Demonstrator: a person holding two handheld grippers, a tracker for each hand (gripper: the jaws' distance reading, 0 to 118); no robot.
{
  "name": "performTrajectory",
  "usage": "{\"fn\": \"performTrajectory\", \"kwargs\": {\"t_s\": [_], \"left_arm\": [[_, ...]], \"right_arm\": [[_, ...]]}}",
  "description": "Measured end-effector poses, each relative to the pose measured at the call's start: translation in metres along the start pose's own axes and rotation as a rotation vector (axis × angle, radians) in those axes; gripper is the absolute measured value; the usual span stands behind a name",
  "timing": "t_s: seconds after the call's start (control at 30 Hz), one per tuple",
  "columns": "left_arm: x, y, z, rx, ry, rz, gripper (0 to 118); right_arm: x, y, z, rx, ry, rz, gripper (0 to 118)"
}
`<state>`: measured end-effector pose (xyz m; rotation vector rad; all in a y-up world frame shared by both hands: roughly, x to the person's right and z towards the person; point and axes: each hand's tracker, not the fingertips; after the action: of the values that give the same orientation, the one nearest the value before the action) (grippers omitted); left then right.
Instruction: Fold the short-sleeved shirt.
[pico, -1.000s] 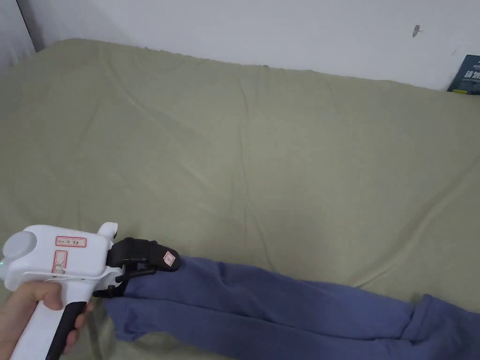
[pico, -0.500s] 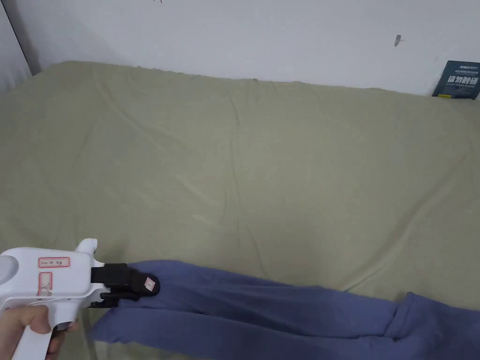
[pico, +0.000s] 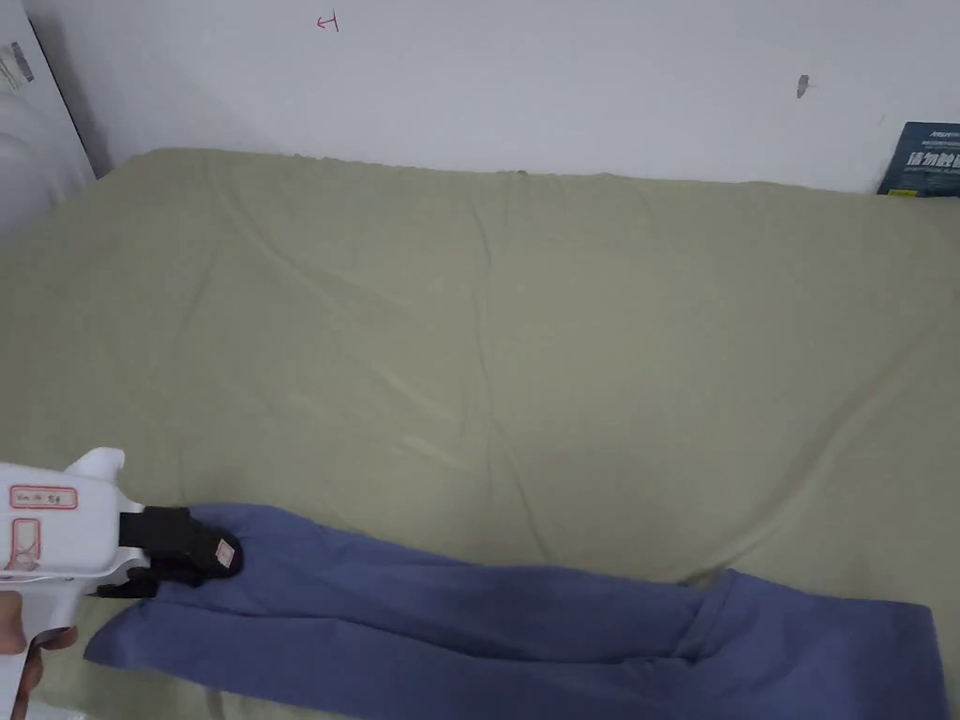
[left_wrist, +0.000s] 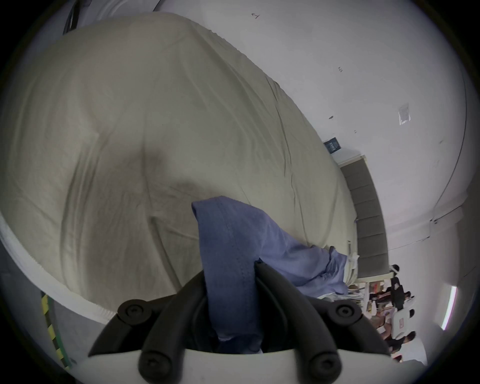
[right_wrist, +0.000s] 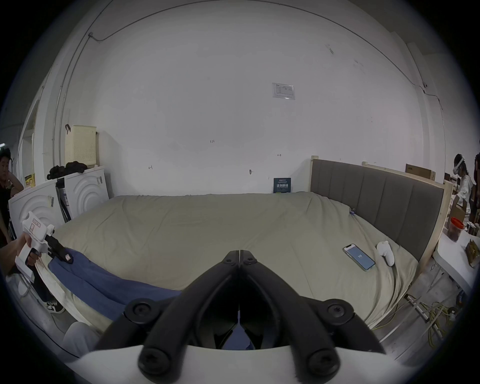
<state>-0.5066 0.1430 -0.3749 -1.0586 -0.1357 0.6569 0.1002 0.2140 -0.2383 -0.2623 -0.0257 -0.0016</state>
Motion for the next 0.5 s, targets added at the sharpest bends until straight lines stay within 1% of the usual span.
{"fn": "performTrajectory", "kwargs": {"t_s": [0.13, 0.27, 0.33, 0.4, 0.5], "left_arm": [[0.064, -0.012, 0.011, 0.032, 0.132, -0.118, 6], [0.127, -0.028, 0.010, 0.038, 0.182, -0.208, 6], [0.156, -0.037, -0.001, 0.016, 0.191, -0.239, 6], [0.184, -0.047, -0.016, 0.001, 0.215, -0.300, 6], [0.217, -0.061, -0.052, -0.006, 0.250, -0.367, 6]], "right_arm": [[0.002, -0.002, 0.005, 0.004, 0.007, 0.001, 0], [0.009, -0.005, 0.009, -0.001, 0.015, -0.015, 0], [0.014, -0.008, 0.012, -0.002, 0.020, -0.033, 0], [0.017, -0.011, 0.015, -0.009, 0.023, -0.042, 0], [0.024, -0.014, 0.018, -0.012, 0.021, -0.049, 0]]}}
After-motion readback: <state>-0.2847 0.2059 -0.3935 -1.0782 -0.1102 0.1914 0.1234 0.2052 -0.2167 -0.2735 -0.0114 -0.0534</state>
